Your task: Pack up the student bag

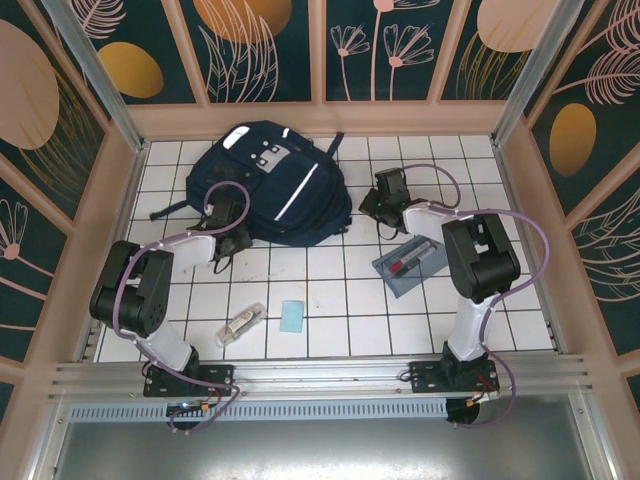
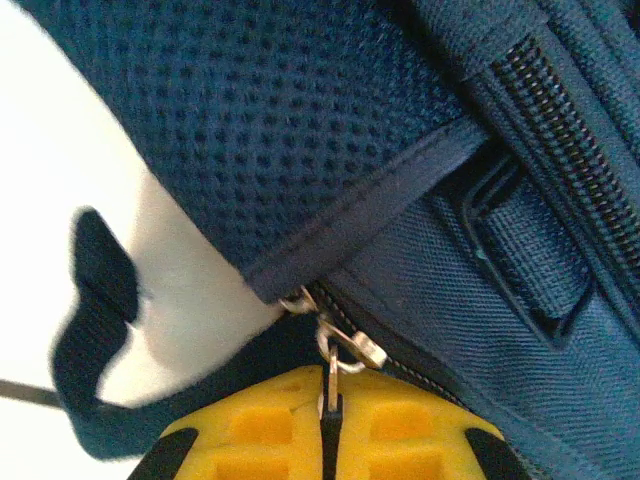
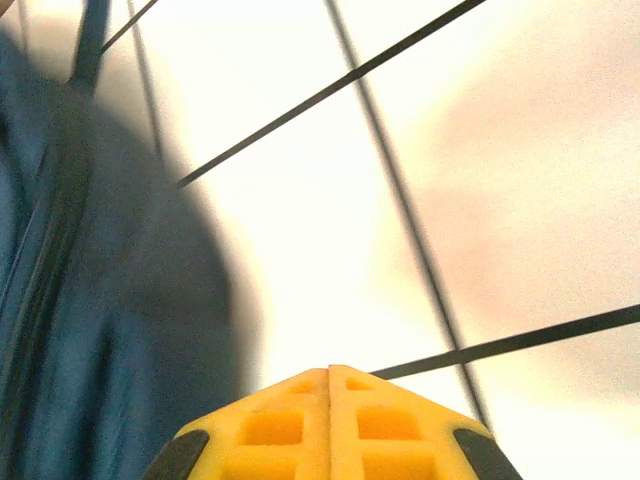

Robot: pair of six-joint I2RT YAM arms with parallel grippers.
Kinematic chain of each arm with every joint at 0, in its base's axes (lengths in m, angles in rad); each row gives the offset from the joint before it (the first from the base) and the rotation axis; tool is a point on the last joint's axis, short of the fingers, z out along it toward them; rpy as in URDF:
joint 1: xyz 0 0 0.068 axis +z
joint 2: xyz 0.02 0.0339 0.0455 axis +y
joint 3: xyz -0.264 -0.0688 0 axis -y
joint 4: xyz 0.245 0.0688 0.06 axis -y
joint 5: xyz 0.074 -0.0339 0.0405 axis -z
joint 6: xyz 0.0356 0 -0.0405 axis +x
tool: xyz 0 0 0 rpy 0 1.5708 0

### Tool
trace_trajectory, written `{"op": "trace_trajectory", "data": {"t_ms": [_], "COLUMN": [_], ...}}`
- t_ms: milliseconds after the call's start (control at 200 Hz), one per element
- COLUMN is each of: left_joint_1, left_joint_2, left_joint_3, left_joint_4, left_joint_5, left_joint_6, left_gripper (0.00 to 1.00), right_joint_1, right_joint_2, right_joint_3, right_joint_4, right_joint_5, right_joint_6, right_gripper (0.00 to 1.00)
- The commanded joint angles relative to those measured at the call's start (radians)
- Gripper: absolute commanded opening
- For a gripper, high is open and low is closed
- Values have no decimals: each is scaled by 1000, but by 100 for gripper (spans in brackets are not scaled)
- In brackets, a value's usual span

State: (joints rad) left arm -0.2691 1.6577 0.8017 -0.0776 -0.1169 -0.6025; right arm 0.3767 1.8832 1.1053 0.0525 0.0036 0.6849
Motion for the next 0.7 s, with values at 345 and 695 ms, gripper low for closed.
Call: {"op": "trace_trajectory", "data": {"t_ms": [345,695], "left_joint_1": [-8,-7], "left_joint_2": [-119,-216], "left_joint_3": [25,75], "left_joint_4": [-105,-33], "left_joint_5": [-50,-142], "left_joint_6": [-47,-109], "left_gripper": [97,99], "right_joint_1": [48,71], "right_joint_2": [-30,106], "right_joint_3": [95,262], "right_joint_4": [-57,-119], "right_joint_5": [-14,-81], "right_joint_6": [-119,-196], "right_gripper": [46,60]}}
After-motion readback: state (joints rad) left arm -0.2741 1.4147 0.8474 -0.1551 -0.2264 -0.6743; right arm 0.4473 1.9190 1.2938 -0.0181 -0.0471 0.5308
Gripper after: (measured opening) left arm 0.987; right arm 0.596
